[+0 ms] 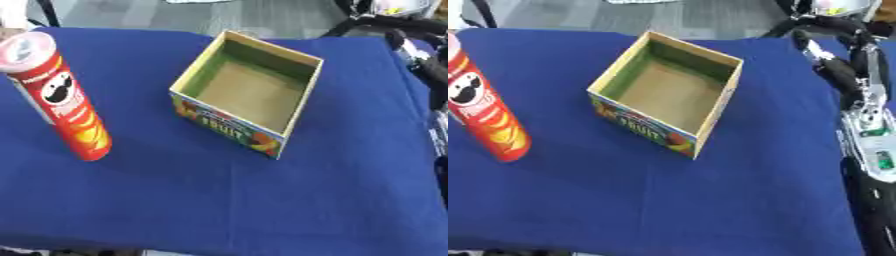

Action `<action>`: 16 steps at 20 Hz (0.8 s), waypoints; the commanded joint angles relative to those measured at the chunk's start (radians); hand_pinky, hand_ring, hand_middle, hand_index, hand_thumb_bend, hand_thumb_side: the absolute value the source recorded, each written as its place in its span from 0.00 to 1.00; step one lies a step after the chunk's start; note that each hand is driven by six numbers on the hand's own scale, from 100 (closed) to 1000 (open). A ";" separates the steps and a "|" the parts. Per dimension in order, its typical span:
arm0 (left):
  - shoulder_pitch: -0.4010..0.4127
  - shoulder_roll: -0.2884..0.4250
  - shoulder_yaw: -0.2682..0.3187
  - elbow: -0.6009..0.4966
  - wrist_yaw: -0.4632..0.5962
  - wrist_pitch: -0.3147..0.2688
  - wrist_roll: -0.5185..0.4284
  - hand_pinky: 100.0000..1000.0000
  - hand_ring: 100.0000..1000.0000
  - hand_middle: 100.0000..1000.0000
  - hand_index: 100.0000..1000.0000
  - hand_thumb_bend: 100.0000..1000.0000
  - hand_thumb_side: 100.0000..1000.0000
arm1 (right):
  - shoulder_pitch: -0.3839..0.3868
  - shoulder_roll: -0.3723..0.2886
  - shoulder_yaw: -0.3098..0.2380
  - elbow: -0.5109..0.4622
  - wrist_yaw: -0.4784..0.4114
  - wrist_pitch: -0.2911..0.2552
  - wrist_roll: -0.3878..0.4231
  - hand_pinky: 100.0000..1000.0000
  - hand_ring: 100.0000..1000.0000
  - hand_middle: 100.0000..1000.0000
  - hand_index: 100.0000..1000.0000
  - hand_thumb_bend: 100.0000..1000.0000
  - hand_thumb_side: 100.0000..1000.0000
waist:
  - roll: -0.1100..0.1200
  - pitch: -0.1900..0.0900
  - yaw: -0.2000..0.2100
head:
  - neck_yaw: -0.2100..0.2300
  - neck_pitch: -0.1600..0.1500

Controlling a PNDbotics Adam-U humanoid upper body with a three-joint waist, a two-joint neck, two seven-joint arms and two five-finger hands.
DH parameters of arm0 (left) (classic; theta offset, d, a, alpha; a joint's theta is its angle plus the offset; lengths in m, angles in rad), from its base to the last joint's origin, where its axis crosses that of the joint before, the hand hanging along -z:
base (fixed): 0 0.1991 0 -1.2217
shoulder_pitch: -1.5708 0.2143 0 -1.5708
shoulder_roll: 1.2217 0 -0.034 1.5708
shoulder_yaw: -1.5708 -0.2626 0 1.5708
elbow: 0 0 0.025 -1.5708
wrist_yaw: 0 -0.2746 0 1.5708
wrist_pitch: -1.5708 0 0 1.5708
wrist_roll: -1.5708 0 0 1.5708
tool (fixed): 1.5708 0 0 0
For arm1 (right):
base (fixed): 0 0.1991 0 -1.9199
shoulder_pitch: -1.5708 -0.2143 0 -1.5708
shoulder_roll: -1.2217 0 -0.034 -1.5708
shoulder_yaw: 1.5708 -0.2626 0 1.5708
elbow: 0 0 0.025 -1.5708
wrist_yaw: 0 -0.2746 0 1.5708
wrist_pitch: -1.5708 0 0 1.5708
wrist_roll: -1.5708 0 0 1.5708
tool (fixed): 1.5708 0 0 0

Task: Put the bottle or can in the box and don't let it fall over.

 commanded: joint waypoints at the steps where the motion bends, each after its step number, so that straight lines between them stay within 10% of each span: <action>1: 0.002 0.049 0.019 -0.016 -0.009 -0.021 -0.062 0.92 1.00 0.84 0.84 0.71 0.40 | -0.018 -0.027 -0.008 -0.014 -0.001 -0.001 0.002 0.70 0.97 1.00 0.78 0.72 0.30 | 0.004 -0.024 0.002 | -0.001 0.004; 16: 0.052 0.081 0.048 0.028 -0.104 -0.116 -0.378 0.95 1.00 0.87 0.86 0.64 0.34 | -0.015 -0.027 -0.007 -0.014 -0.003 -0.002 0.005 0.71 0.97 1.00 0.78 0.72 0.30 | 0.005 -0.024 0.007 | -0.001 0.006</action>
